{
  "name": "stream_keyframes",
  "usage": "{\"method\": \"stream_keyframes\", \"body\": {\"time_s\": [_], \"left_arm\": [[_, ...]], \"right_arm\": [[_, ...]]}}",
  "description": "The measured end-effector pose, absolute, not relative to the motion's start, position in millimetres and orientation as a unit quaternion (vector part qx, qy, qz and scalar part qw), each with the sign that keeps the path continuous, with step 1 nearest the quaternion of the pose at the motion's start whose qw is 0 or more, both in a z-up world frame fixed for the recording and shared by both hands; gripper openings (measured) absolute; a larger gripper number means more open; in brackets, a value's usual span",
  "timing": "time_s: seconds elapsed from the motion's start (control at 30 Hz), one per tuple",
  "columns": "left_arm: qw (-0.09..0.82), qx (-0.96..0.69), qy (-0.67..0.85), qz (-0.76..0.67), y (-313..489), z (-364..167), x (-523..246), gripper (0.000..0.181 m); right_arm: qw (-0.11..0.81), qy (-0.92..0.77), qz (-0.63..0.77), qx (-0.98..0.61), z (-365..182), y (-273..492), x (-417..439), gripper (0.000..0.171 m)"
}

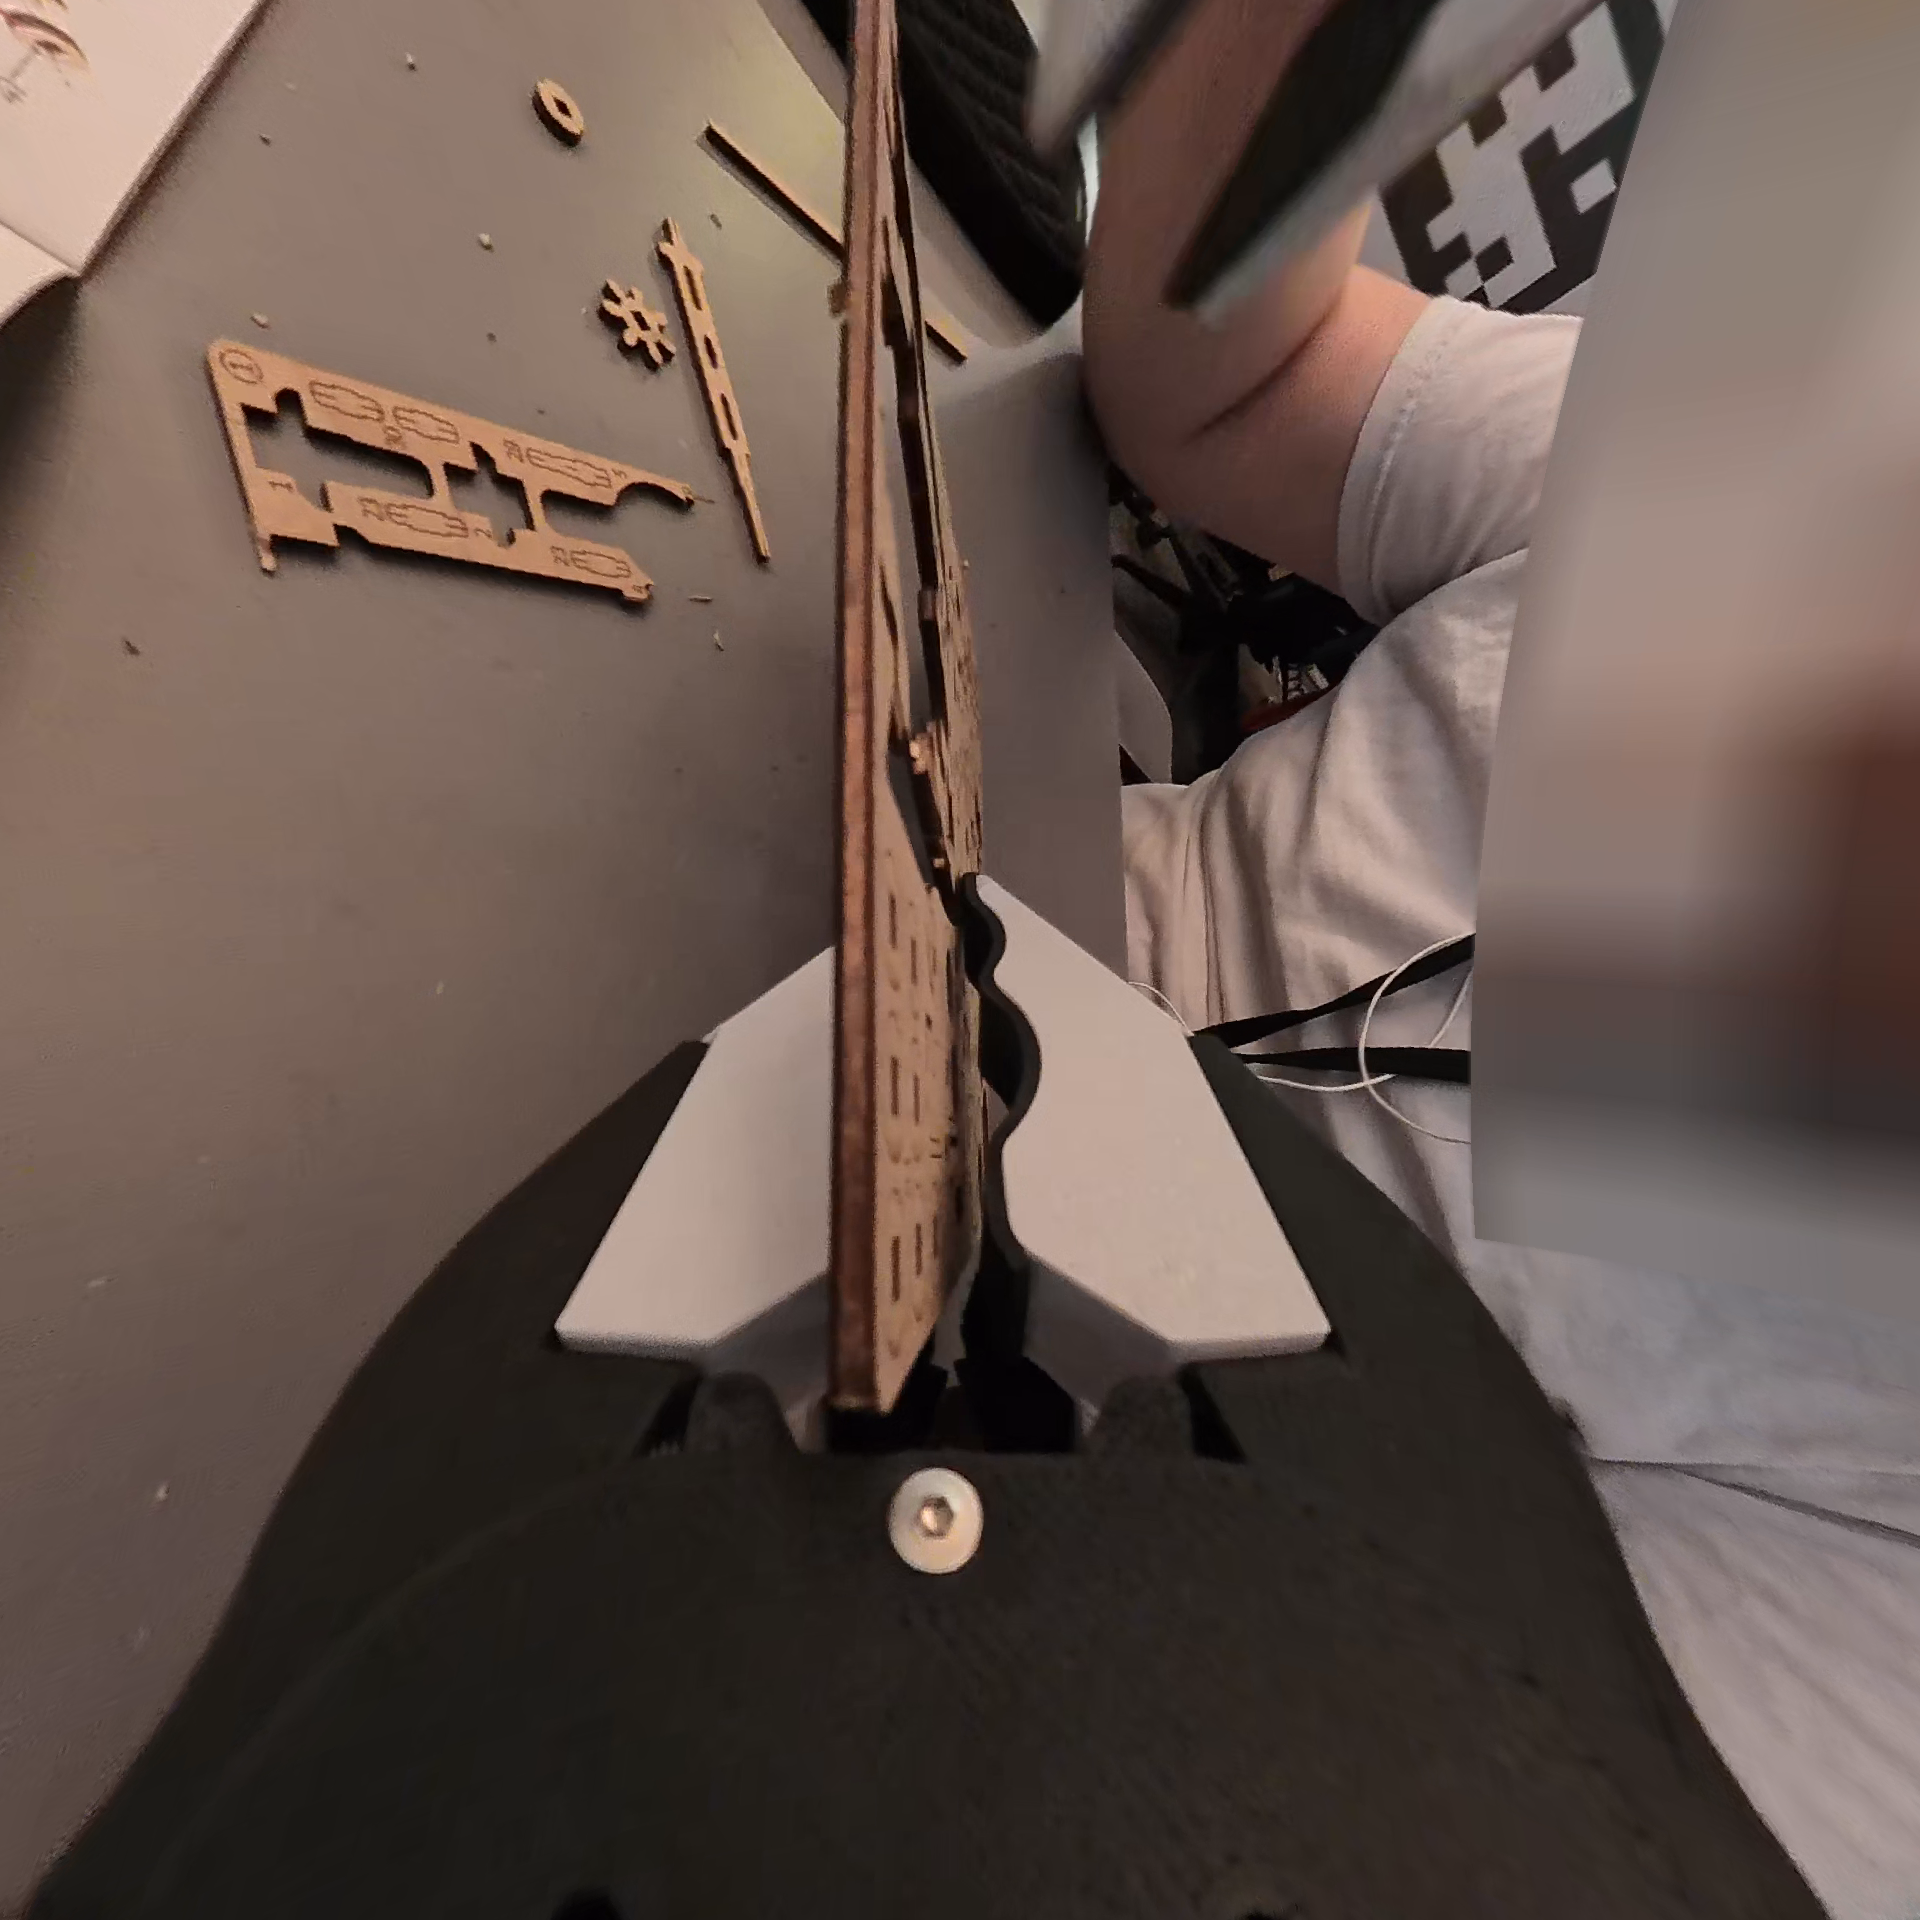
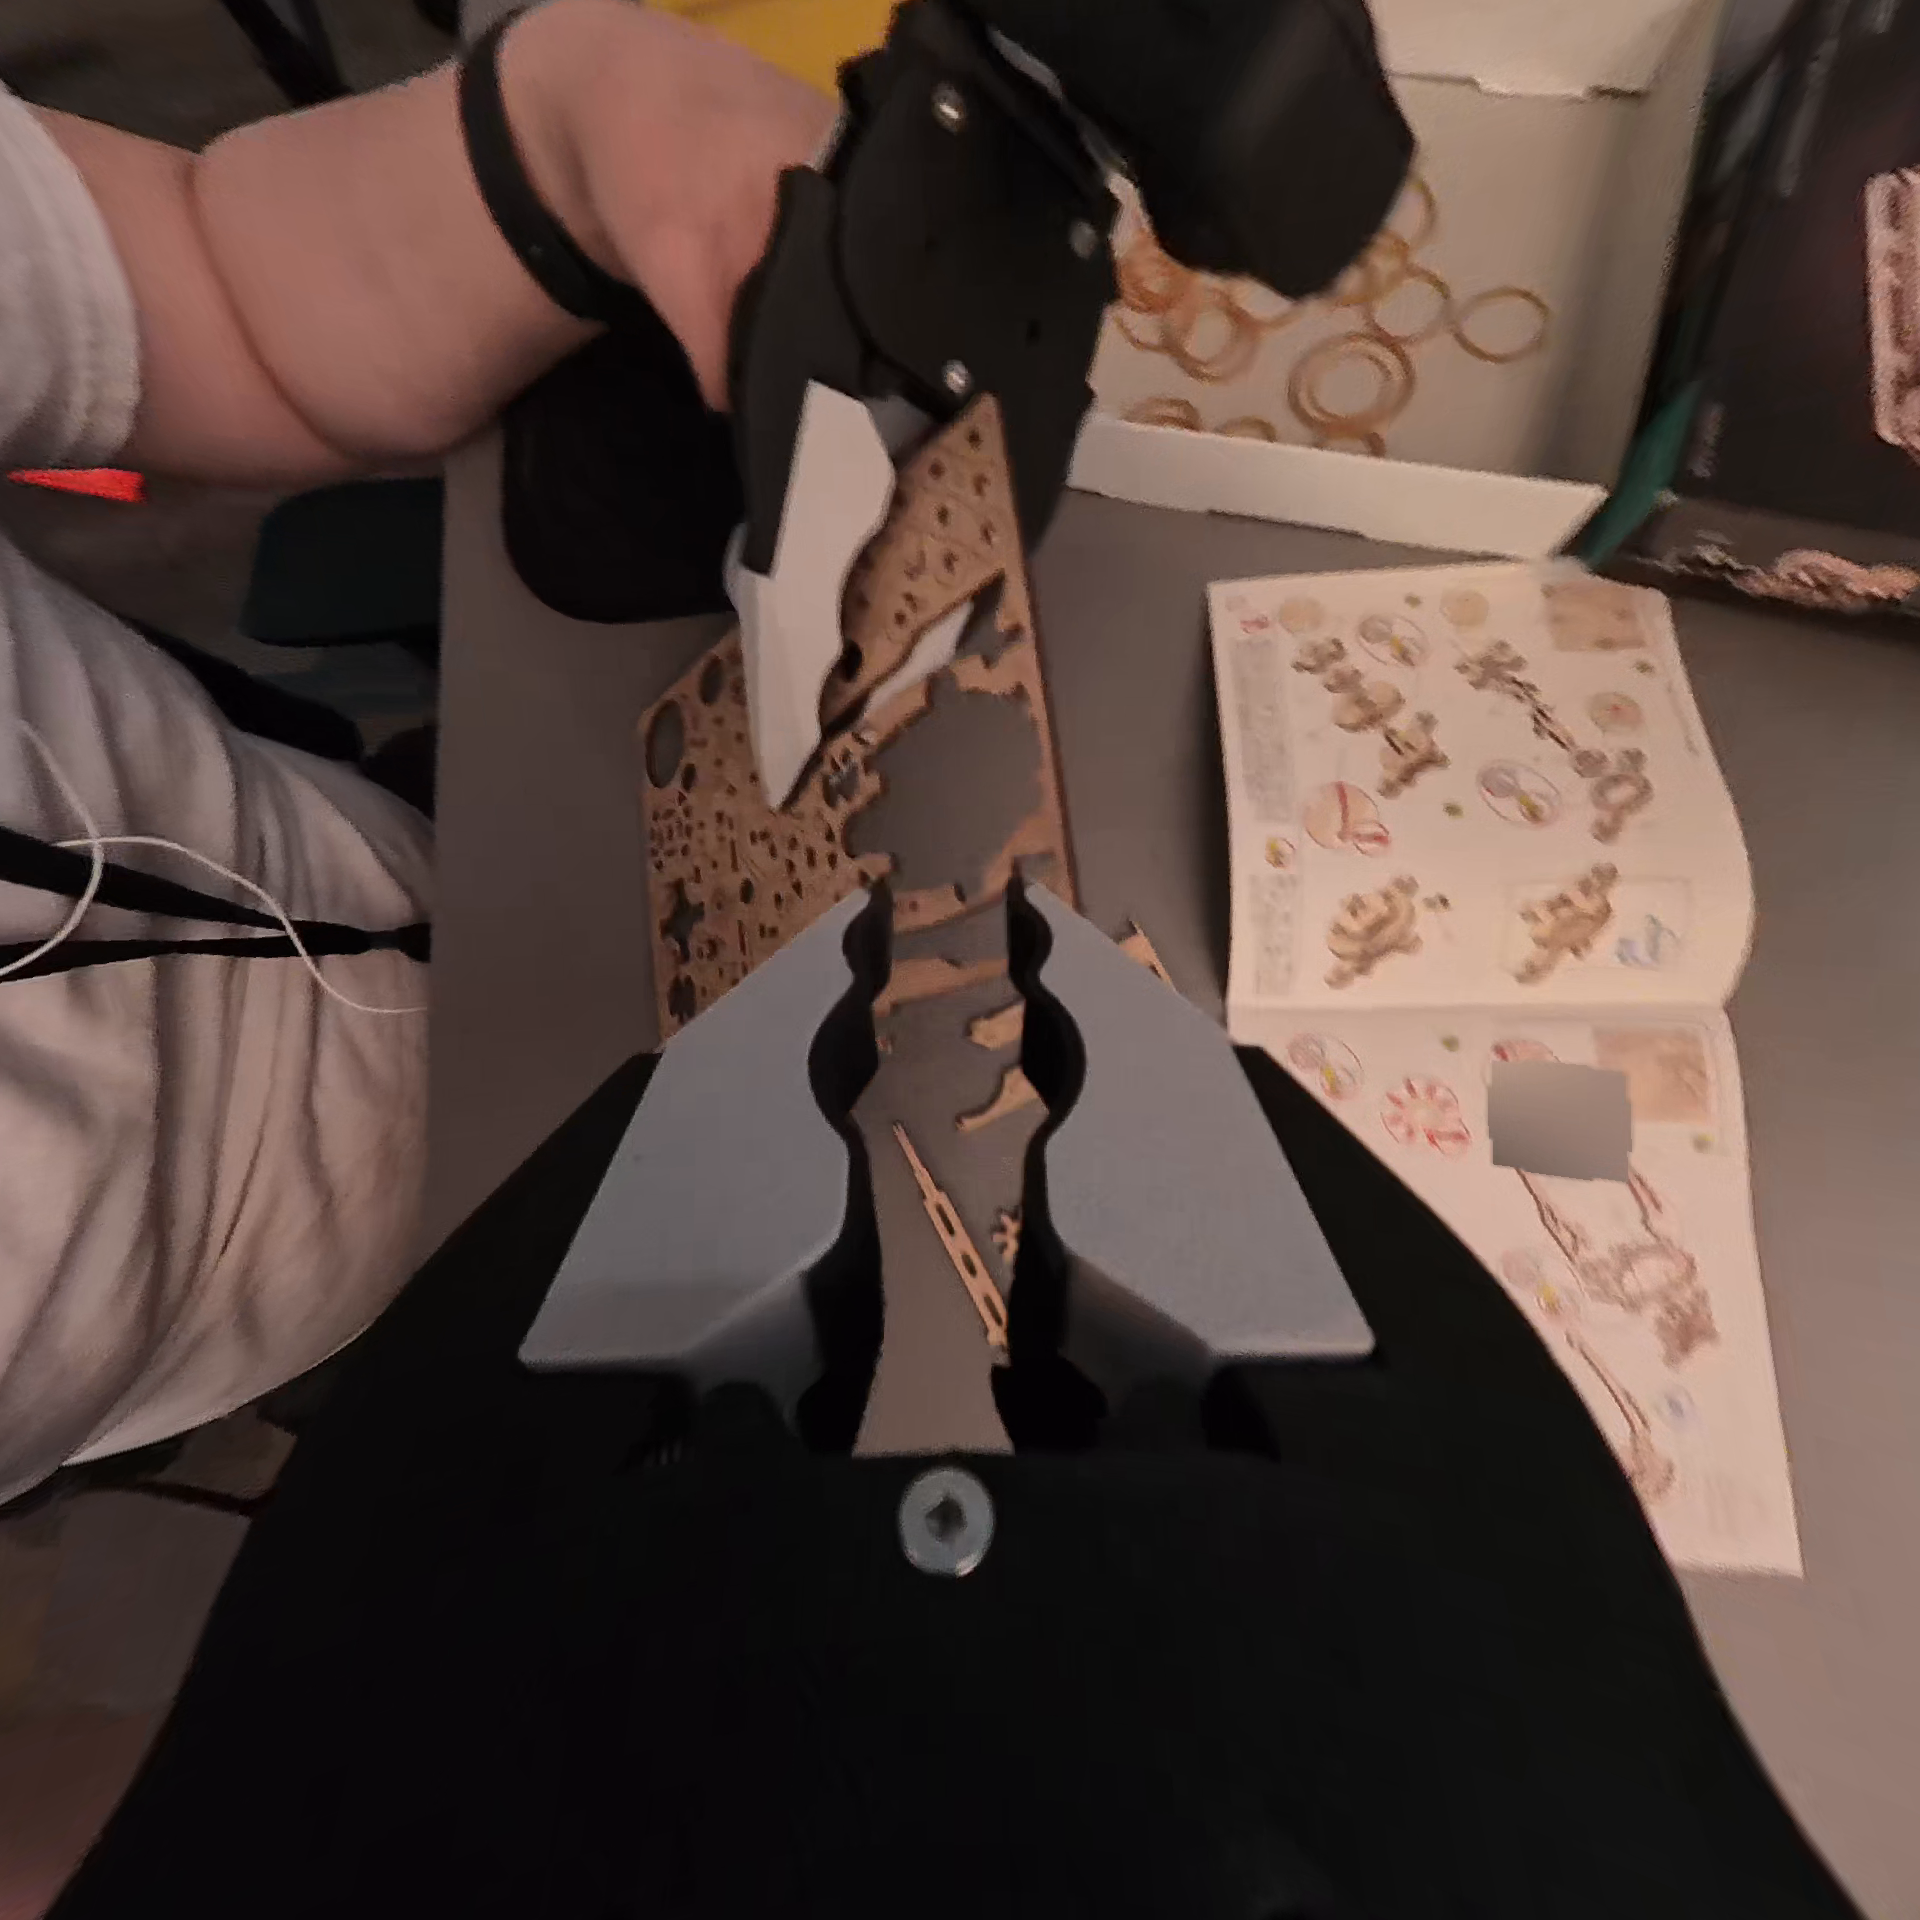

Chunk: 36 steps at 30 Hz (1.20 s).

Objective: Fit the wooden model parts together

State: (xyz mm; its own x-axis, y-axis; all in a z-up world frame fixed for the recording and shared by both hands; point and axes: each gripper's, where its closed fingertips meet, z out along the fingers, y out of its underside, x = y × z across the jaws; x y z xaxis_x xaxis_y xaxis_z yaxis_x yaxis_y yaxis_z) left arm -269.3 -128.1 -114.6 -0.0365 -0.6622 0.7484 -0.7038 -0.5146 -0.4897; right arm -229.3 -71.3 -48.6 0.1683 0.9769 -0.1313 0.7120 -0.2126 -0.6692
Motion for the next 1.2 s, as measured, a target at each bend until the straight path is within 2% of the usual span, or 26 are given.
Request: {"method": "stream_keyframes", "body": {"time_s": [0.03,0.1,0.2,0.37,0.5,0.6,0.77,0.87,0.97,1.03,1.1,1.2], "left_arm": [[0.019,0.696,-0.49,0.525,-127,-115,-270,0.0],[0.017,0.7,-0.483,0.526,-124,-115,-270,0.0],[0.016,0.702,-0.476,0.529,-121,-115,-270,0.0],[0.019,0.703,-0.472,0.531,-120,-116,-271,0.0],[0.016,0.706,-0.467,0.533,-116,-116,-272,0.0],[0.011,0.705,-0.473,0.528,-117,-115,-273,0.0],[0.012,0.706,-0.473,0.527,-117,-116,-274,0.002],[0.008,0.705,-0.469,0.533,-115,-114,-273,0.002],[-0.026,0.698,-0.443,0.563,-102,-101,-269,0.009],[-0.049,0.695,-0.429,0.575,-94,-96,-267,0.01],[-0.05,0.693,-0.426,0.579,-93,-96,-266,0.002],[-0.044,0.693,-0.421,0.583,-93,-98,-265,0.001]], "right_arm": [[0.232,-0.572,0.278,-0.736,-50,-69,-223,0.025],[0.2,-0.536,0.292,-0.766,-59,-68,-214,0.045],[0.134,-0.502,0.32,-0.792,-84,-69,-215,0.05],[0.057,-0.48,0.406,-0.776,-95,-84,-242,0.041],[0.04,-0.481,0.4,-0.779,-107,-86,-246,0.034],[0.049,-0.473,0.405,-0.781,-107,-81,-248,0.019],[0.05,-0.468,0.415,-0.779,-109,-80,-251,0.02],[0.048,-0.469,0.433,-0.768,-105,-82,-253,0.013],[0.064,-0.465,0.473,-0.746,-91,-82,-261,0.004],[0.07,-0.465,0.477,-0.742,-90,-82,-264,0.004],[0.069,-0.468,0.477,-0.74,-93,-81,-264,0.004],[0.063,-0.466,0.48,-0.741,-96,-81,-263,0.005]]}}
